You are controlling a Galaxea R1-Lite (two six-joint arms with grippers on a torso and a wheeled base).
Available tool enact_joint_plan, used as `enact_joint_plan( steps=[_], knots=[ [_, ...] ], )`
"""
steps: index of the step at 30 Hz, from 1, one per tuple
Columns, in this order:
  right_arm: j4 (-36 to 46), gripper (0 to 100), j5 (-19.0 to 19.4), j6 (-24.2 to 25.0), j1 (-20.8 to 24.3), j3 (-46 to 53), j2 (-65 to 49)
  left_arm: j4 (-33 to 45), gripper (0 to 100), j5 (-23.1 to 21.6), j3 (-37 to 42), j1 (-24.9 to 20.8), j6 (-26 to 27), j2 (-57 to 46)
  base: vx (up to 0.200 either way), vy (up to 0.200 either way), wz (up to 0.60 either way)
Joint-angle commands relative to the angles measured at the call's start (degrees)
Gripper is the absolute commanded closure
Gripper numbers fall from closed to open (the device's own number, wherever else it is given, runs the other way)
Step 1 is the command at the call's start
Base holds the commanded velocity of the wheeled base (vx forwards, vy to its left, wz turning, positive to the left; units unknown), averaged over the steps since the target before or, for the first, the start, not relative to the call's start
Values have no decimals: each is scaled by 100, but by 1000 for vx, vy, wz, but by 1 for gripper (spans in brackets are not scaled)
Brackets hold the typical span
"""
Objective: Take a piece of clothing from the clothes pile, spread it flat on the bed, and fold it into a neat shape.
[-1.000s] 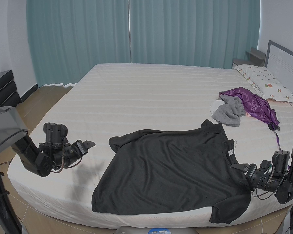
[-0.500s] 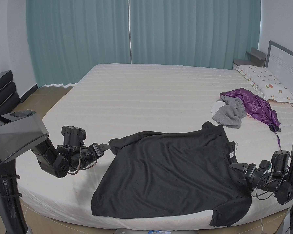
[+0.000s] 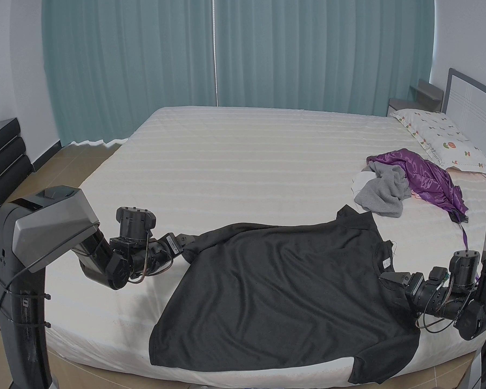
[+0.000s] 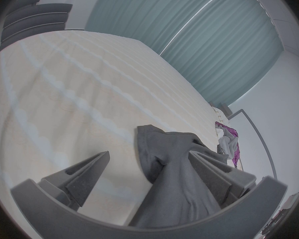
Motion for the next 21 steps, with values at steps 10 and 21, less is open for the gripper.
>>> enact_joint_plan(
  steps=[10, 21],
  knots=[
    [-3, 0, 4, 9, 41, 31, 11, 236, 0, -28, -1163, -97, 17, 899, 0, 0, 0],
    [-3, 0, 12, 0, 41, 31, 55, 324, 100, 69, -1848, 105, 17, 1023, 0, 0, 0]
  ],
)
